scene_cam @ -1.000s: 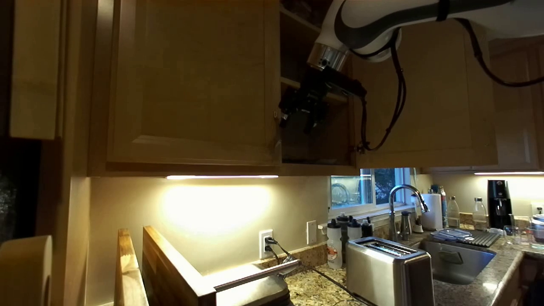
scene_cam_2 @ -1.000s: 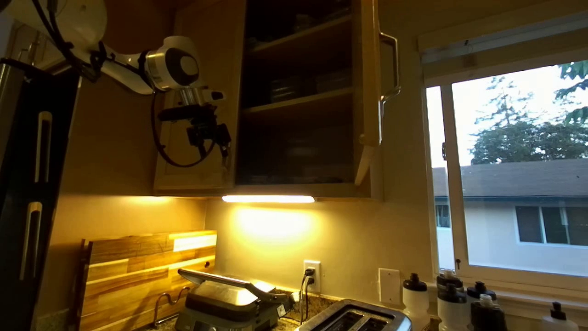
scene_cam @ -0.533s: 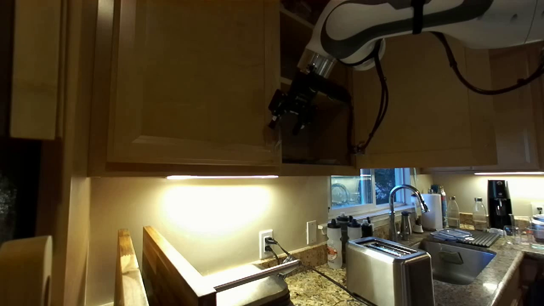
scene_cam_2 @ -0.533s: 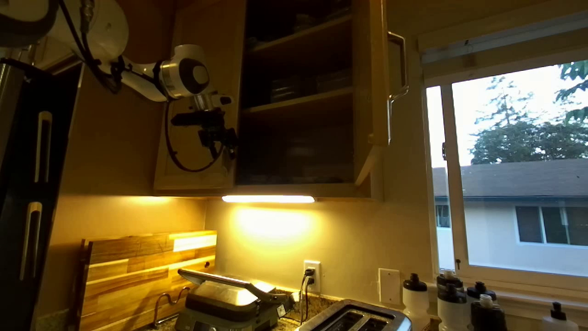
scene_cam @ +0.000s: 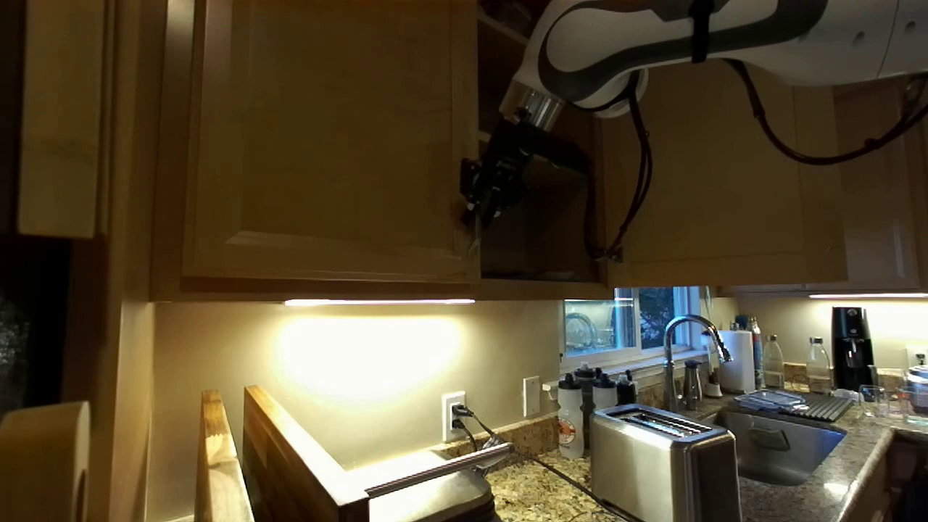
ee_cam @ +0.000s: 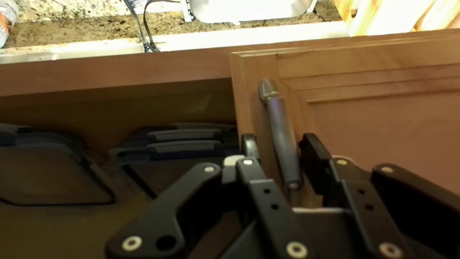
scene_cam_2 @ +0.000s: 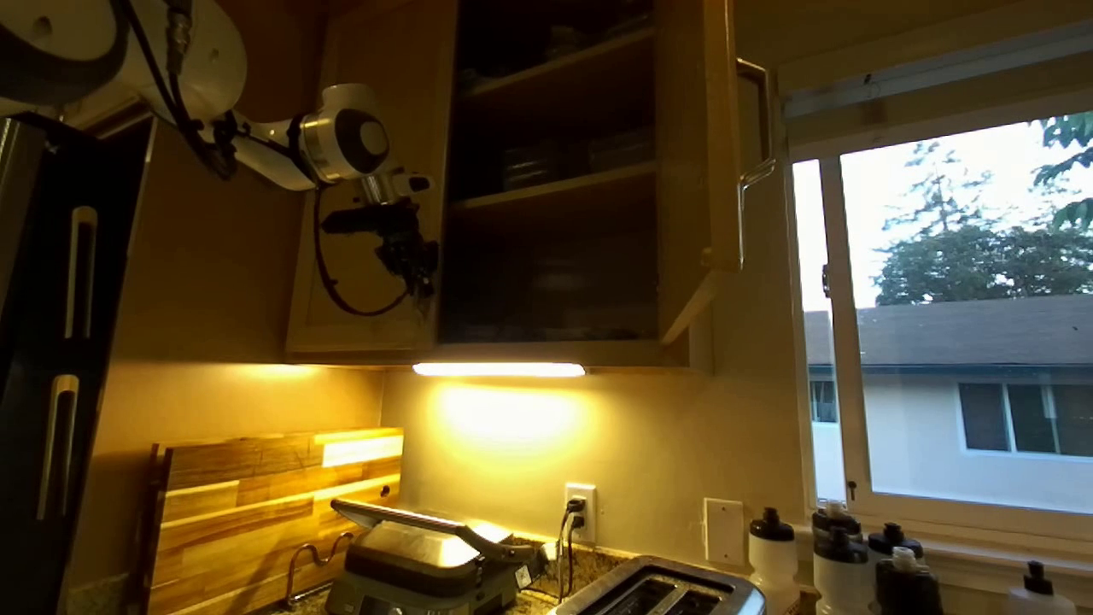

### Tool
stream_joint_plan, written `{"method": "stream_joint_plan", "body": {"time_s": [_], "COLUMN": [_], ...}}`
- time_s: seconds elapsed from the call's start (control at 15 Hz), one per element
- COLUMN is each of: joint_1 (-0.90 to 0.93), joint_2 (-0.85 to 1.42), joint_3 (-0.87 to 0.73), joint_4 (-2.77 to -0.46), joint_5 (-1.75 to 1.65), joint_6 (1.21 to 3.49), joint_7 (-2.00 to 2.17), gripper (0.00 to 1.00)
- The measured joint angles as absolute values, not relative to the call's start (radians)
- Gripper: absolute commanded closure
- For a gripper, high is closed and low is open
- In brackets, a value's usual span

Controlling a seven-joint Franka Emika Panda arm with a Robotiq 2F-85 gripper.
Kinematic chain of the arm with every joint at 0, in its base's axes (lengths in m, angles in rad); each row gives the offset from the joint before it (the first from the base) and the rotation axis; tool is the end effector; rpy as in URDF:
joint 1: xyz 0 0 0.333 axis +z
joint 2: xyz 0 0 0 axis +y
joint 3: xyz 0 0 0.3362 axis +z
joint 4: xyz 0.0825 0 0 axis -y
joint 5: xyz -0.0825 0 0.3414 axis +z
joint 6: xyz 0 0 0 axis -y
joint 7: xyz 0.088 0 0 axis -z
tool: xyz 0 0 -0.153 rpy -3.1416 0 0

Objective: Open the cabinet doors

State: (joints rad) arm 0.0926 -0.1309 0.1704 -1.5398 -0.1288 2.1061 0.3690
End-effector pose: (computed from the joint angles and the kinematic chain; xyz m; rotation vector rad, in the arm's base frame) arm 0.5104 0.1347 0.7526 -2.8790 0.1063 -1.0629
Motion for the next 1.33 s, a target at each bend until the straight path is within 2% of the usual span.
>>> {"method": "stream_joint_plan", "body": {"time_s": [0.13,0.2,0.73,1.2,1.27,1.33], "joint_1": [0.093,0.093,0.1,0.136,0.151,0.167], "joint_2": [-0.133,-0.133,-0.143,-0.355,-0.392,-0.426], "joint_3": [0.176,0.178,0.181,0.172,0.171,0.171], "joint_4": [-1.538,-1.538,-1.547,-1.712,-1.734,-1.754], "joint_5": [-0.141,-0.143,-0.168,-0.037,-0.018,-0.004], "joint_6": [2.106,2.106,2.094,1.979,1.949,1.916], "joint_7": [0.37,0.37,0.237,0.003,-0.036,-0.075], "gripper": [1.0,0.96,0.96,0.96,0.58,0.56]}}
